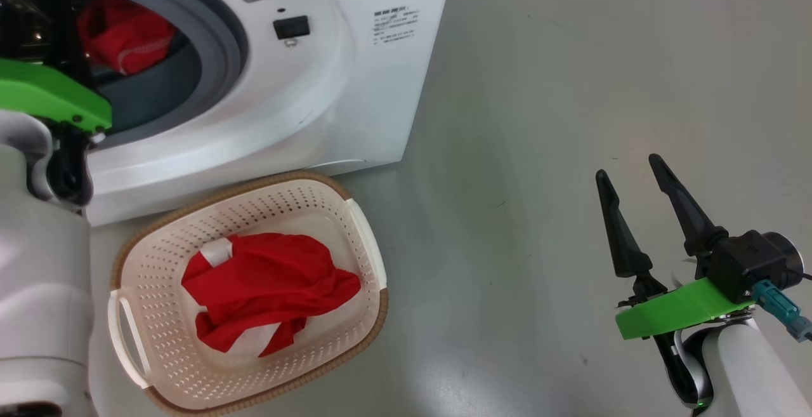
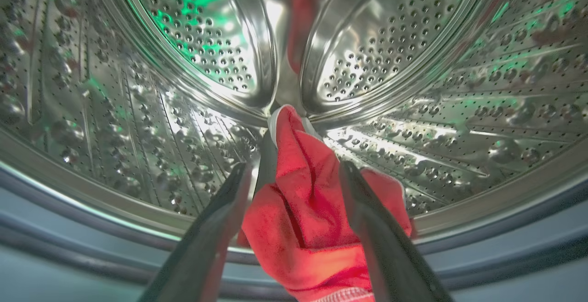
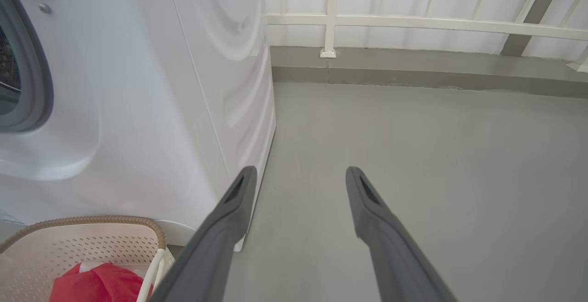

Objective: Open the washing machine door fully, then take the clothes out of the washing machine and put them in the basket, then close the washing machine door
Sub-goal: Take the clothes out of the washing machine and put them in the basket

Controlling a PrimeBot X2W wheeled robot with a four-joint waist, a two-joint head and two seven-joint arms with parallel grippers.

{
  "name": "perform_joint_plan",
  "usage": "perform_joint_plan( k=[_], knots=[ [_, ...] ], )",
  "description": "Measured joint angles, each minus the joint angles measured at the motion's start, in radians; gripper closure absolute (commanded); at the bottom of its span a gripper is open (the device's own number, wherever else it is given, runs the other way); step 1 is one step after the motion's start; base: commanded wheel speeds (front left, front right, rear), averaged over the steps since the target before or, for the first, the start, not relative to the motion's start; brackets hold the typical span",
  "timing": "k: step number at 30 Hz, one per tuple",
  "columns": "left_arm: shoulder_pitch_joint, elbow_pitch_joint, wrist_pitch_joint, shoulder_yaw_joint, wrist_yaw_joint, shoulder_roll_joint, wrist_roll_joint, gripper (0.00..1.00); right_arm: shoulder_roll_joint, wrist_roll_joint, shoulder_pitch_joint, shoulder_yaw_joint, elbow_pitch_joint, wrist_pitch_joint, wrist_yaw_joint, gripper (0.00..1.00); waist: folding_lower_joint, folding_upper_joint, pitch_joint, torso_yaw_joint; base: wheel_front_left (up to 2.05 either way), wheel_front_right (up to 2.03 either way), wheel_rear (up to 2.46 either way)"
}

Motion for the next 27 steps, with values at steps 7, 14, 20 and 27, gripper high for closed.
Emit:
perform_joint_plan(
  k=[7,14,20,27],
  knots=[
    [-0.067,0.077,0.197,-0.099,-0.001,0.002,-0.065,0.0,0.004,0.0,-0.002,-0.016,0.018,0.0,0.0,0.0,0.0,0.0,0.004,-0.012,0.0,0.0,0.0],
    [-0.07,0.159,0.346,-0.162,-0.001,0.043,-0.08,0.0,0.016,0.0,-0.02,-0.016,0.035,0.0,0.0,0.0,0.0,0.0,-0.003,-0.024,0.0,0.0,0.0],
    [-0.072,0.201,0.431,-0.168,-0.001,0.051,-0.107,0.0,0.024,0.0,-0.02,-0.006,0.039,0.0,0.0,0.0,0.0,0.0,-0.007,-0.041,0.0,0.0,0.0],
    [-0.079,0.203,0.387,-0.184,-0.001,0.067,-0.114,1.0,0.029,0.0,-0.02,0.002,0.036,0.0,0.0,0.0,0.0001,0.0,-0.005,-0.058,0.0,0.0,0.0]
  ],
)
